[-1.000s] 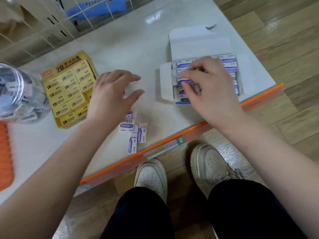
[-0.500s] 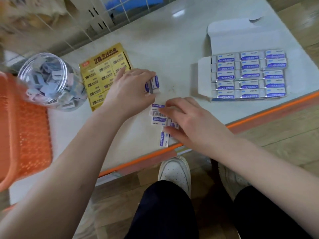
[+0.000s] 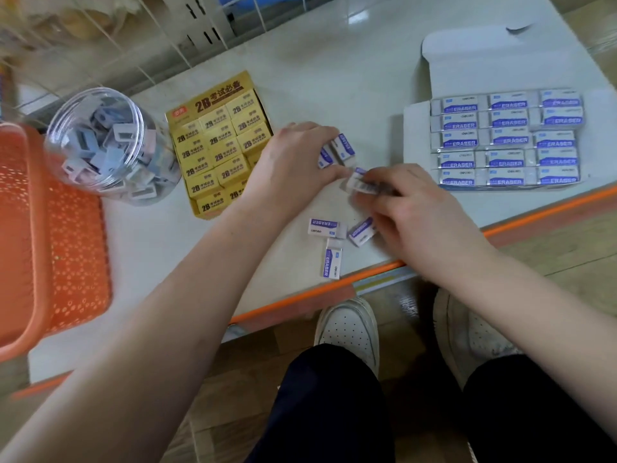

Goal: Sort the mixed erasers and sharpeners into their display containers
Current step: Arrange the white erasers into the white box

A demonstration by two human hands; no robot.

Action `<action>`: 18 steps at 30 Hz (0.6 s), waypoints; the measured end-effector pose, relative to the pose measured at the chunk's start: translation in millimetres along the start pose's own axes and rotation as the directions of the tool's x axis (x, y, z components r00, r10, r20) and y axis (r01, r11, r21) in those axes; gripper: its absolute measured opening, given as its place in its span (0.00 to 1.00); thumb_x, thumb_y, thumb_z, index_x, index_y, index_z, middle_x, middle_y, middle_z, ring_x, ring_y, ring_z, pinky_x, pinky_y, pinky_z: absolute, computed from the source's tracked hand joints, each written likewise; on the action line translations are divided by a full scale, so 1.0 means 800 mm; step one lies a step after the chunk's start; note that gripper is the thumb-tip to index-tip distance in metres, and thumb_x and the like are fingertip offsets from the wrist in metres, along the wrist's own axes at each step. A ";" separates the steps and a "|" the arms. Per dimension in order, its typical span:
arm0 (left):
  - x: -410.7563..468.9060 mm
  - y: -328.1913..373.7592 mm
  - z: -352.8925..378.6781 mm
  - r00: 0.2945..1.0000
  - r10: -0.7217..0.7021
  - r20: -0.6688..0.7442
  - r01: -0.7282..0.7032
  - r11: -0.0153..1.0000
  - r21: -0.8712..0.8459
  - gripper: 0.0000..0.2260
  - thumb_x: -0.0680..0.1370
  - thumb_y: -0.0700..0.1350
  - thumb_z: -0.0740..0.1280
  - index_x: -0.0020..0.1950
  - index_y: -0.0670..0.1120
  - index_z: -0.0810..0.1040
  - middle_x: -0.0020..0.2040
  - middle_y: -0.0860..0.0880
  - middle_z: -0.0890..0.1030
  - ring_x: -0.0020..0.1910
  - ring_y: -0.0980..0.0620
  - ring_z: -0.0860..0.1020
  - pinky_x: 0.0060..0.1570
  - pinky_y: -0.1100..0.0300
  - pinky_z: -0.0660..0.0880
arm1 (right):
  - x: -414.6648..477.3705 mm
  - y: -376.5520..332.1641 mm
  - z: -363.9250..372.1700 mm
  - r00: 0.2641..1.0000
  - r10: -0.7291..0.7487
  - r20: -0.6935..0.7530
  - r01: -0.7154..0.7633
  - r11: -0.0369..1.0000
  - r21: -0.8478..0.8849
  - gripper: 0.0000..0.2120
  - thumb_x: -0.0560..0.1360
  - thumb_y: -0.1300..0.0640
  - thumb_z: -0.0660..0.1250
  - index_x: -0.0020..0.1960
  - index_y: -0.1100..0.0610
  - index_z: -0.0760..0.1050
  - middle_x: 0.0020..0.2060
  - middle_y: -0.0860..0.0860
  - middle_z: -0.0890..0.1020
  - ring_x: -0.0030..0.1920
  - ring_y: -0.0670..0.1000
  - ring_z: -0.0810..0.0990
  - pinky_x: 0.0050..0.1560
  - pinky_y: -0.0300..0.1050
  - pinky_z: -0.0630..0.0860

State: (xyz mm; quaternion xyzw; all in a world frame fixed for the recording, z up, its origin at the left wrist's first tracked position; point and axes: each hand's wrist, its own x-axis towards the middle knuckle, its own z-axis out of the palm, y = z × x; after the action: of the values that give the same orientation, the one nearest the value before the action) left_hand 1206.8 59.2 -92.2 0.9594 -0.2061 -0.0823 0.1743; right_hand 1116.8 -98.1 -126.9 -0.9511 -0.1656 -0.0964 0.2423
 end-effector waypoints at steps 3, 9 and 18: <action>-0.003 0.009 0.006 1.000 0.005 0.005 -0.004 1.000 -0.027 0.24 0.74 0.53 0.70 0.68 0.46 0.73 0.63 0.49 0.76 0.62 0.50 0.72 0.61 0.57 0.69 | -0.009 0.007 -0.003 1.000 0.024 -0.007 -0.024 1.000 -0.008 0.10 0.71 0.62 0.67 0.50 0.63 0.81 0.52 0.59 0.80 0.52 0.61 0.76 0.49 0.48 0.76; -0.007 0.008 -0.002 0.997 0.065 0.042 -0.064 0.998 -0.030 0.21 0.76 0.45 0.66 0.69 0.51 0.71 0.64 0.52 0.74 0.62 0.53 0.71 0.60 0.62 0.67 | -0.014 0.008 -0.012 0.996 0.064 -0.066 -0.056 0.991 0.122 0.14 0.75 0.55 0.59 0.50 0.59 0.81 0.46 0.53 0.82 0.49 0.55 0.76 0.43 0.44 0.74; -0.008 0.018 0.002 0.976 0.191 0.108 -0.184 0.980 -0.069 0.20 0.75 0.36 0.61 0.63 0.53 0.76 0.65 0.55 0.74 0.66 0.57 0.69 0.72 0.54 0.52 | -0.019 0.010 -0.013 0.994 0.062 -0.091 -0.053 0.994 0.100 0.07 0.70 0.60 0.71 0.47 0.62 0.82 0.40 0.55 0.81 0.43 0.57 0.78 0.44 0.38 0.67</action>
State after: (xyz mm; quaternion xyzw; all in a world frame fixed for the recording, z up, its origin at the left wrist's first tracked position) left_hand 1195.4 49.6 -87.7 0.9237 -0.3030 -0.1260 0.1975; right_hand 1104.4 -114.0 -125.3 -0.9370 -0.1309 -0.1256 0.2985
